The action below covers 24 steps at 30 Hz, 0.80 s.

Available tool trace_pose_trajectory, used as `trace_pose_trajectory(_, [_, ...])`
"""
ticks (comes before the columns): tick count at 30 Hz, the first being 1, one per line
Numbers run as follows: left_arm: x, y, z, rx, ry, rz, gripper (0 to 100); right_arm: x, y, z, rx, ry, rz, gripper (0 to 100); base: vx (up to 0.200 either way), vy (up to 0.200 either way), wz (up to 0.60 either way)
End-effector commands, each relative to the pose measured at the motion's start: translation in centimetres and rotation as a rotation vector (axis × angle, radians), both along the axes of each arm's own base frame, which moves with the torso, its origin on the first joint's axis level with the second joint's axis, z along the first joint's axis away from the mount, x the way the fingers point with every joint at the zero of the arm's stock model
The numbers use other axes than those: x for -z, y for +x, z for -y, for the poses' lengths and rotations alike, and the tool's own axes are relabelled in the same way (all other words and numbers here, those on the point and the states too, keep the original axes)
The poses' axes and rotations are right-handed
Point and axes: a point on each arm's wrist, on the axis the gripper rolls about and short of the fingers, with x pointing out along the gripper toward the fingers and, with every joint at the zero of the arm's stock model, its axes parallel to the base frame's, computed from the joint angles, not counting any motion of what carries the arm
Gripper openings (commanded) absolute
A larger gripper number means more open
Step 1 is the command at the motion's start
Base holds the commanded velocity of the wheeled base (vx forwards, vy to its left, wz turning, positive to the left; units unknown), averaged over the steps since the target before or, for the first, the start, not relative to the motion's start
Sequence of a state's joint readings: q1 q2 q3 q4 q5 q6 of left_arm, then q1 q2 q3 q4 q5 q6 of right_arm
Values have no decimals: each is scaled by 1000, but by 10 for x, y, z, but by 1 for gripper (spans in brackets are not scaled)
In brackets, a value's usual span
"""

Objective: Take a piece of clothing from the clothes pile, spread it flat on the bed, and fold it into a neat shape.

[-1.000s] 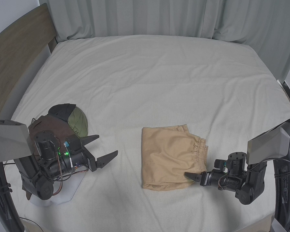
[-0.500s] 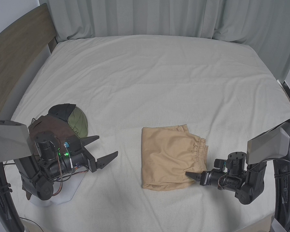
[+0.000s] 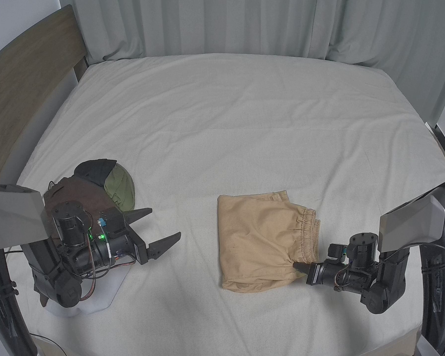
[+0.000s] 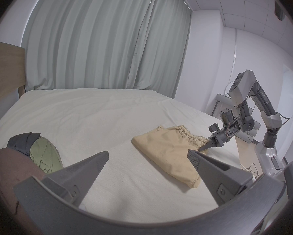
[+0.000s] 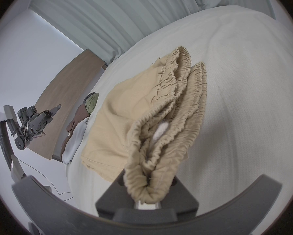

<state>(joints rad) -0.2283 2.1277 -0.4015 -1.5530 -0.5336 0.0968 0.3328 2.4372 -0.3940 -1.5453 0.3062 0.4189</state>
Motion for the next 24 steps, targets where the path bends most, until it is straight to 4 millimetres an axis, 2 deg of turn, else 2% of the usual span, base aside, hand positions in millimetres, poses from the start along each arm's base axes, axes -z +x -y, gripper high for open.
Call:
trace_pose_trajectory(1, [-1,0,0,-1,-2,7,100,-2,1,0,-1,2,7,0,0,0,0])
trace_pose_trajectory(11, [-1,1,0,-1,-2,6,100,-8,1,-1,-4,10,27,0,0,0,0])
trace_pose_trajectory(18, [-1,0,0,-1,-2,7,100,-33,-1,-8,-27,37,100,0,0,0,0])
trace_pose_trajectory(24, [-2,0,0,-1,-3,10,100,-62,-4,-13,-51,74,184,0,0,0,0])
